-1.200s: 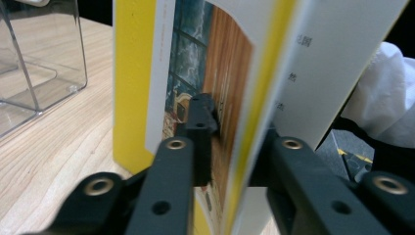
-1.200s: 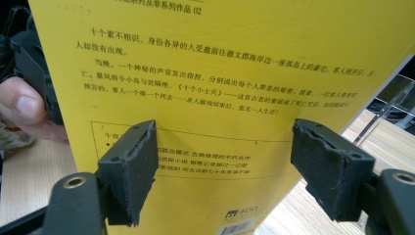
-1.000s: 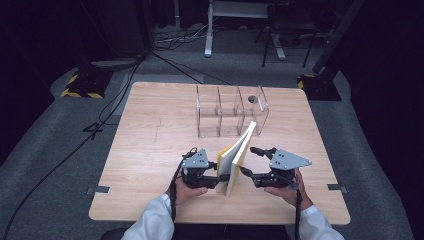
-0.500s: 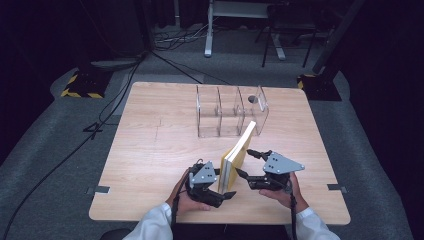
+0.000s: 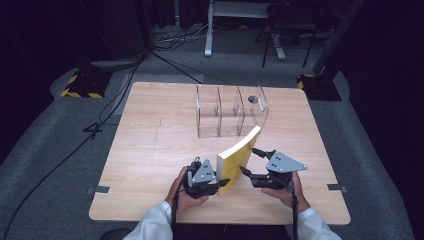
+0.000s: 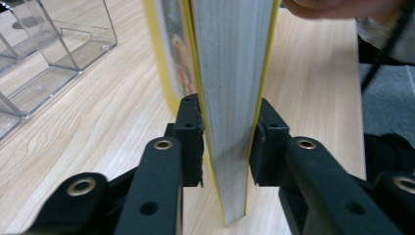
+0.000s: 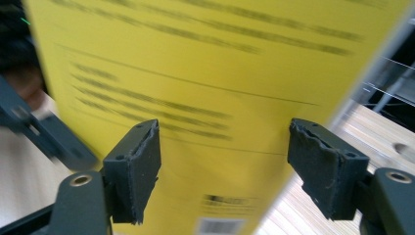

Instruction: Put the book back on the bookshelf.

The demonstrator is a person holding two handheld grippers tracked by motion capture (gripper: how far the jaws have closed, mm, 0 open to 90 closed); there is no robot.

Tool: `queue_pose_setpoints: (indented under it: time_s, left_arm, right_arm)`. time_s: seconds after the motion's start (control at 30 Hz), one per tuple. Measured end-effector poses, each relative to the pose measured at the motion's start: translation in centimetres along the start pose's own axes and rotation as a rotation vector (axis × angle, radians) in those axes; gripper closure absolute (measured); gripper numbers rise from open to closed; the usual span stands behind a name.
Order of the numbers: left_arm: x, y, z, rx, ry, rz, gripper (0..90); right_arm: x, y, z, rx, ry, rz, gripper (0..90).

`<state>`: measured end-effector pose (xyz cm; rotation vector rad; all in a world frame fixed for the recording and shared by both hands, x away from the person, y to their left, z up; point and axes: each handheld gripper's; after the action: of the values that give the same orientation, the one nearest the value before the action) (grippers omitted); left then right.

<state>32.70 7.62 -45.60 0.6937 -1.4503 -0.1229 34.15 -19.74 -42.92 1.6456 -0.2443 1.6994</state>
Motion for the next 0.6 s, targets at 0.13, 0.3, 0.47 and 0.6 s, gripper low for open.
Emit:
queue_pose_setpoints:
  time_s: [0.13,0.3,0.47,0.6]
  left_arm:
    - [-0.7,1.2,-0.6,-0.083,-0.013,0.001,73.9]
    - [-1.2,2.3,-0.6,-0.132,-0.035,-0.007,74.5]
    - [-1.4,2.9,-0.7,-0.139,-0.059,-0.021,74.4]
    - [-1.6,3.3,-0.9,-0.124,-0.062,-0.025,74.1]
  right_arm:
    - [-0.6,0.8,1.6,0.032,-0.051,0.026,28.2]
    - [-1.1,0.8,2.4,0.195,-0.074,0.042,26.9]
    - [-1.2,0.0,1.6,0.311,-0.037,0.03,35.4]
    - [-1.3,-0.2,1.1,0.34,-0.017,0.028,40.4]
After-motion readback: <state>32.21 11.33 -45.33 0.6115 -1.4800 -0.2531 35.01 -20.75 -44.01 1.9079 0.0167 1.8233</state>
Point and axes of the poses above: each handheld gripper's, and its own axes: y roughly backward along the jaws, x roughly out of its top, z roughly to its right, and after that the axes turned 2 degrees about -y, right-handed
